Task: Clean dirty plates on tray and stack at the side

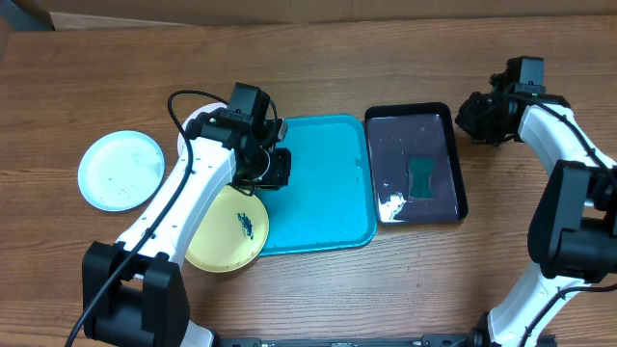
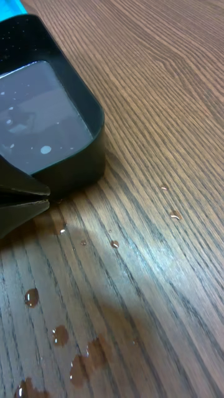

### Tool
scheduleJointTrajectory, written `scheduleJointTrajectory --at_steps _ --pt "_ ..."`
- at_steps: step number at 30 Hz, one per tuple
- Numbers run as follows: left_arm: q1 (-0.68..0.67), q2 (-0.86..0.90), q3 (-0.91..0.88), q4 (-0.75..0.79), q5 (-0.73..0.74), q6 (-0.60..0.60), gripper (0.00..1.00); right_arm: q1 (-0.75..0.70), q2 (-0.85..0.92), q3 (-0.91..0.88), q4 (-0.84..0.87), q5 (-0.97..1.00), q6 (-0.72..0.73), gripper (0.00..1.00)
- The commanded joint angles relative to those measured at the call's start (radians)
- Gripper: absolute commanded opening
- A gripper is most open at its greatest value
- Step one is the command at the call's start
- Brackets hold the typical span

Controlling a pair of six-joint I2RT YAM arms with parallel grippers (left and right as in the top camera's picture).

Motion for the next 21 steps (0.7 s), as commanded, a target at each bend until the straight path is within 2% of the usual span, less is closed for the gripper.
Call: scheduleJointTrajectory --at_steps 1,17,20,21 --pt "-0.003 -0.019 -0.008 0.003 -0.013 -0.014 0.05 0.016 0.008 0.022 0.001 0.014 0.006 0.04" --pt "-0.003 -0.019 -0.008 0.003 -0.013 -0.014 0.05 0.030 0.010 0.036 -0.041 0.005 -0.002 0.04" --pt "-0.002 -0.019 -0.008 -0.003 -0.013 -0.014 0.05 0.009 -0.012 0.100 -0.111 0.002 -0.032 0.22" --pt "-0.002 -0.019 -0.008 -0.005 -0.014 -0.014 0.06 0.003 -0.022 0.130 -0.151 0.002 -0.051 0.32"
